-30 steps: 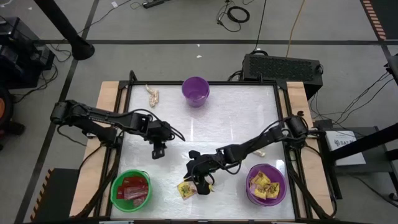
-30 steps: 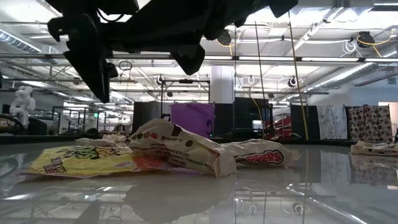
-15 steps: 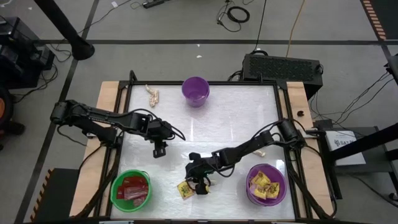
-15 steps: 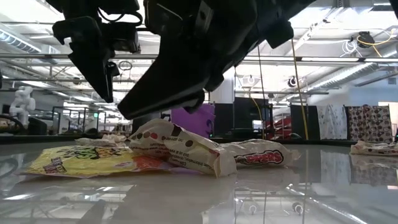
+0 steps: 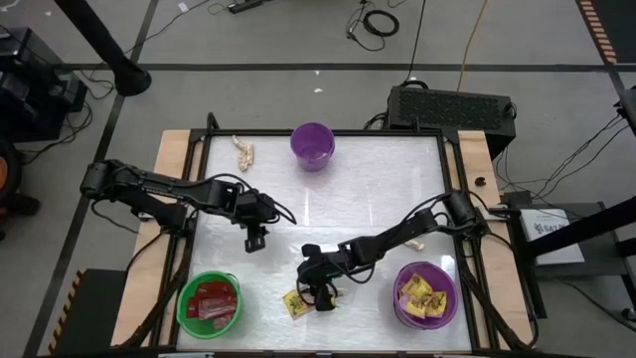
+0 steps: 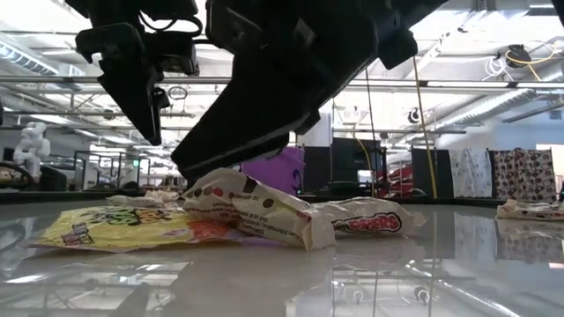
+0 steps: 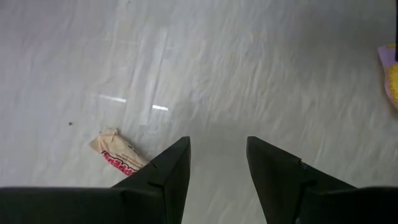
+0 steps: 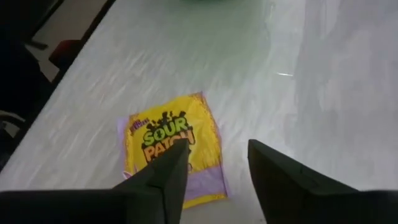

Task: Sort candy by brand, put in halloween buckets
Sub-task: Put the yellow candy into the bottom purple bucket

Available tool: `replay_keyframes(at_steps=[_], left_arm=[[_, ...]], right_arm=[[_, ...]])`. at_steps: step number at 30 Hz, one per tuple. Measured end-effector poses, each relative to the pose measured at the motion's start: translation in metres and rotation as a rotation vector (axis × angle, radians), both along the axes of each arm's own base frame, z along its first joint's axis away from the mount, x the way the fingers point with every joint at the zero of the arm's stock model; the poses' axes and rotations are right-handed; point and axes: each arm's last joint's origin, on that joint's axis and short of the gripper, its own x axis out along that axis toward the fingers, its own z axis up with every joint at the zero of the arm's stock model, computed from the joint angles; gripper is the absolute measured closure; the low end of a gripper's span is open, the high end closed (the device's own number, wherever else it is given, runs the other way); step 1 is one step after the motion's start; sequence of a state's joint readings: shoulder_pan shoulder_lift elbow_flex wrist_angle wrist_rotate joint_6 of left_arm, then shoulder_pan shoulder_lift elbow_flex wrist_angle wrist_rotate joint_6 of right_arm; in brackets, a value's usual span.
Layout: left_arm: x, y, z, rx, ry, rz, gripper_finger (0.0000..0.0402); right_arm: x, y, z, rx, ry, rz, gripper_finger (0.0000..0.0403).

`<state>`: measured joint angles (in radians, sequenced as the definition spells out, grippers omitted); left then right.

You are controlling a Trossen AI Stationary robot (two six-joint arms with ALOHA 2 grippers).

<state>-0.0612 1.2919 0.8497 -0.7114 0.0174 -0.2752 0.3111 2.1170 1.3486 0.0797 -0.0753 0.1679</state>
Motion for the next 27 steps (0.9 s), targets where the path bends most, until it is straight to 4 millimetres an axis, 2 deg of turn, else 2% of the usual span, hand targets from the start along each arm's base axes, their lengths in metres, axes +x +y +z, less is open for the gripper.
replay_keyframes(at_steps=[5,9,13,19,23,27], left_arm=[[0.000,0.000,0.000,0.000,-0.003,0.000,0.0237],[0.001,0.000,0.000,0.000,-0.006,0.000,0.0237],[0.001,0.000,0.000,0.004,-0.007,0.003,0.0237],[0.001,0.001,0.000,0.028,-0.008,0.014,0.0237],[0.001,0.001,0.000,0.045,-0.009,0.020,0.0237],[0.001,0.001,0.000,0.048,-0.014,0.021,0.0237]], right_arm=[[0.000,-0.003,-0.014,-0.018,0.050,-0.006,0.0235],[0.000,-0.003,-0.024,-0.023,0.087,-0.002,0.0247],[-0.001,-0.003,-0.027,-0.032,0.101,-0.002,0.0293],[-0.001,-0.007,-0.026,-0.051,0.109,0.011,0.0393],[-0.002,-0.011,-0.021,-0.044,0.115,0.002,0.0395],[-0.006,-0.014,-0.007,-0.064,0.114,0.015,0.0401]])
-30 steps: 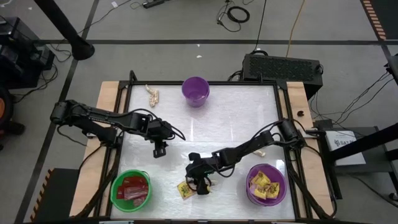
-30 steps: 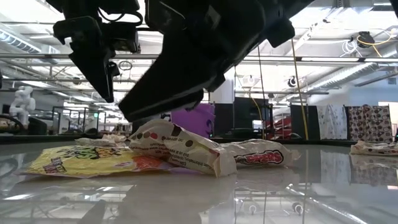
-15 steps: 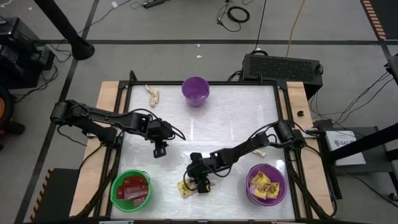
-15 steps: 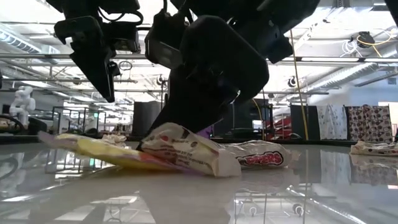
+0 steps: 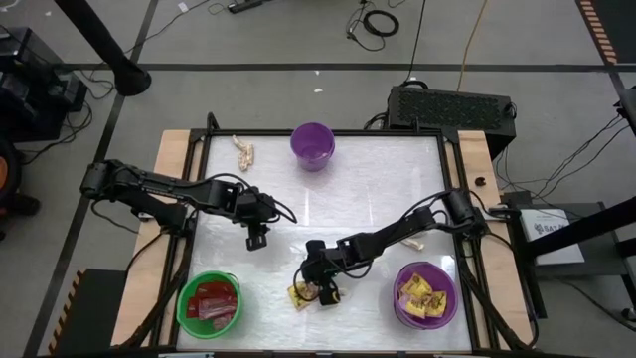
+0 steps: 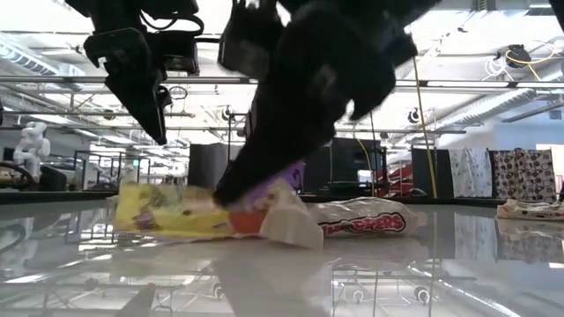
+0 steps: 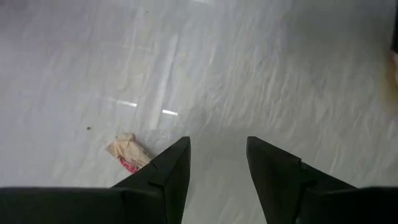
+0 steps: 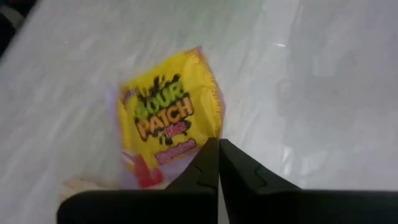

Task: Sort candy by brand, put in halloween buckets
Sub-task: Put the yellow candy into the bottom purple bucket

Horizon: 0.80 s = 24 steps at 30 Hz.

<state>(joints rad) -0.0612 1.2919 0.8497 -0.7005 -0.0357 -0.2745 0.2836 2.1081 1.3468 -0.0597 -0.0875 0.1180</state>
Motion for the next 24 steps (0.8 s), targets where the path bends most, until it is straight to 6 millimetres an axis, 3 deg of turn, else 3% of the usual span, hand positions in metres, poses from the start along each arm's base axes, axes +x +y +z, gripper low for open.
replay_keyframes(at_steps=[7,16,24], left_arm=[[0.004,0.001,0.002,0.034,-0.043,0.002,0.0237],[0.006,0.001,0.003,0.052,-0.072,-0.030,0.0237],[0.017,0.004,0.010,0.081,-0.195,-0.031,0.0237]], right_arm=[[-0.013,-0.014,0.037,-0.073,0.006,0.041,0.0402],[-0.035,-0.027,0.097,-0.060,-0.041,-0.030,0.0403],[-0.086,-0.020,0.156,0.087,0.024,-0.136,0.0403]])
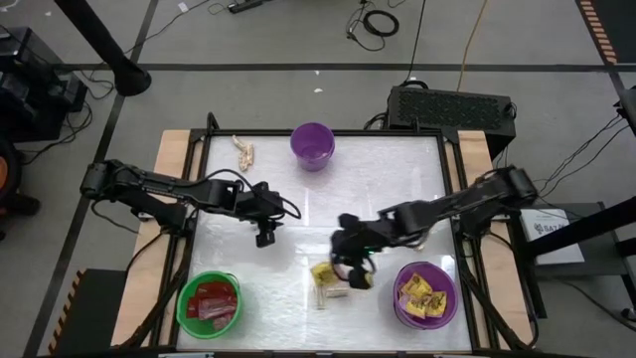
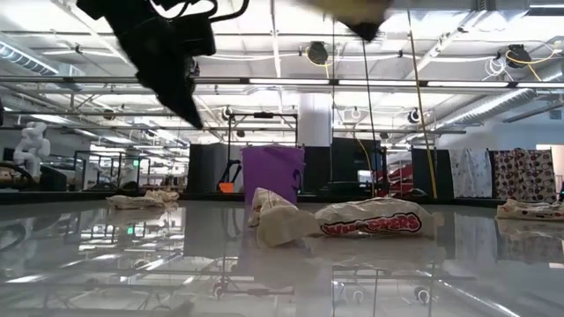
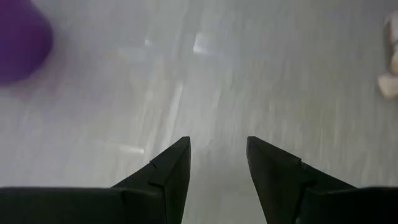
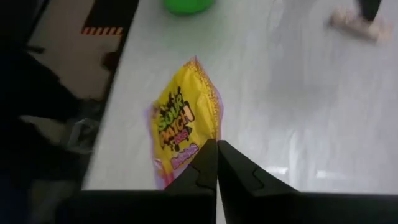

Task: Sort candy by brand, put in halloween buckets
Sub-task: Put the yellow candy into the bottom purple bucket

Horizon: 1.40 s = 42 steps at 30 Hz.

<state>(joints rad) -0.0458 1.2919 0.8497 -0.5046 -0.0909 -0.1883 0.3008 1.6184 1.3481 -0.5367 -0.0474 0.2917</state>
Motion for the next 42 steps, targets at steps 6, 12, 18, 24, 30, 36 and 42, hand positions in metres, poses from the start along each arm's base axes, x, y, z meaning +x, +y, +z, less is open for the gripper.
replay_keyframes(at_steps=[6,12,18,24,30,36,42], left_arm=[[0.013,0.008,0.011,0.003,-0.173,0.024,0.0237],[0.024,0.015,0.024,-0.006,-0.351,0.058,0.0237],[0.030,0.017,0.035,-0.073,-0.489,0.128,0.0237],[0.032,0.019,0.041,-0.098,-0.559,0.191,0.0237],[0.032,0.020,0.041,-0.139,-0.575,0.264,0.0237],[0.032,0.021,0.041,-0.172,-0.587,0.337,0.0237],[0.032,0.022,0.041,-0.194,-0.592,0.366,0.0237]], right_arm=[[-0.059,0.019,0.024,0.082,0.211,-0.063,0.0403],[-0.105,0.043,0.034,0.132,0.366,-0.106,0.0402],[-0.135,0.063,0.032,0.053,0.438,-0.092,0.0402],[-0.153,0.071,0.029,-0.106,0.416,-0.084,0.0402],[-0.167,0.076,0.027,-0.136,0.474,-0.091,0.0402],[-0.177,0.079,0.026,-0.171,0.502,-0.071,0.0402],[-0.178,0.080,0.026,-0.173,0.506,-0.072,0.0402]])
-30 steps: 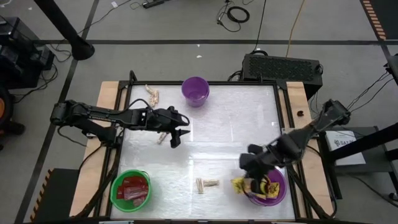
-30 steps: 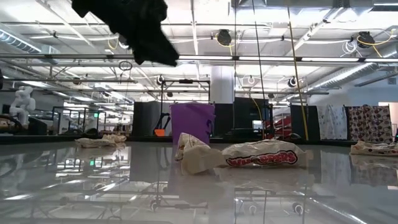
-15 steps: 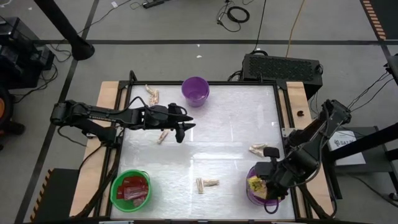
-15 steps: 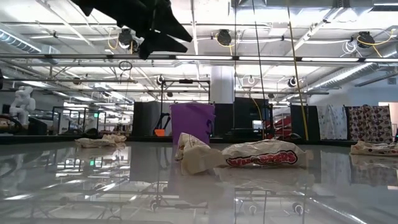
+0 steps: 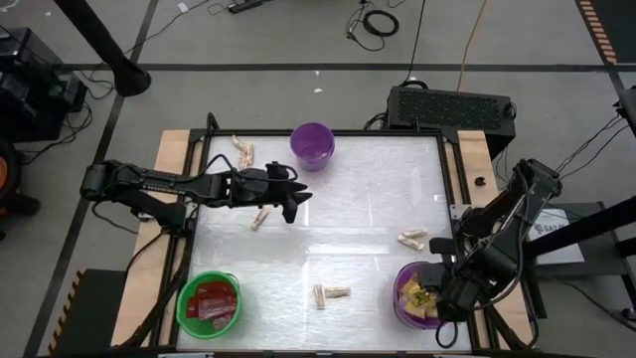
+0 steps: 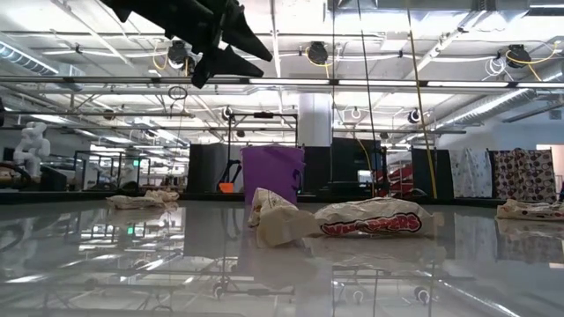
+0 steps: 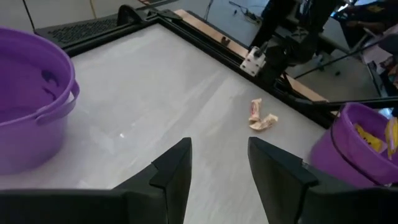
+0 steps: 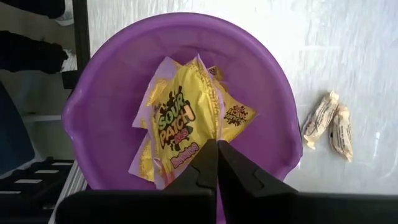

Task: Sort candy by brand, put in halloween buckets
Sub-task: Put the yellow candy into the bottom purple bucket, then put the white chocolate into the top purple bucket

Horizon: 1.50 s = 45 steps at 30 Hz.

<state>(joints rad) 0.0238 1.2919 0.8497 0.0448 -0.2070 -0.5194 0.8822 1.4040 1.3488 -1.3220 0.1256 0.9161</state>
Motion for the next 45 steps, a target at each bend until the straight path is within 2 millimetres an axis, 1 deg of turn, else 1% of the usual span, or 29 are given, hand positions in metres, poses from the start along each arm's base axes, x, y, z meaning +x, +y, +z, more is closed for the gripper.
replay_keyframes(at_steps=[6,13,17,22,30,33,36,41,45], left_arm=[[0.000,0.000,0.000,-0.025,-0.006,0.010,0.0237],[0.000,0.000,0.000,-0.040,-0.009,0.016,0.0237],[0.000,-0.001,-0.001,-0.053,0.003,-0.022,0.0237],[-0.002,-0.002,-0.006,-0.021,0.070,-0.063,0.0237],[-0.008,-0.002,-0.016,0.017,0.192,-0.089,0.0237],[-0.009,-0.002,-0.015,0.018,0.199,-0.089,0.0237],[-0.012,-0.002,-0.010,0.048,0.186,-0.107,0.0237],[-0.026,-0.001,0.005,0.136,0.162,-0.144,0.0237],[-0.040,0.004,0.017,0.187,0.145,-0.119,0.0237]], right_arm=[[-0.001,-0.001,0.000,-0.015,0.011,0.005,0.0402],[-0.003,-0.003,-0.001,-0.024,0.031,-0.051,0.0403],[-0.003,-0.003,-0.001,-0.018,0.033,-0.077,0.0403],[-0.003,-0.002,-0.001,0.039,0.094,-0.126,0.0403],[-0.002,-0.002,0.000,0.091,0.120,-0.250,0.0399],[0.001,-0.005,0.000,0.097,0.121,-0.294,0.0383],[0.005,-0.009,0.000,0.101,0.121,-0.331,0.0356],[0.012,-0.016,0.000,0.098,0.119,-0.354,0.0309],[0.019,-0.024,0.000,0.095,0.117,-0.377,0.0287]])
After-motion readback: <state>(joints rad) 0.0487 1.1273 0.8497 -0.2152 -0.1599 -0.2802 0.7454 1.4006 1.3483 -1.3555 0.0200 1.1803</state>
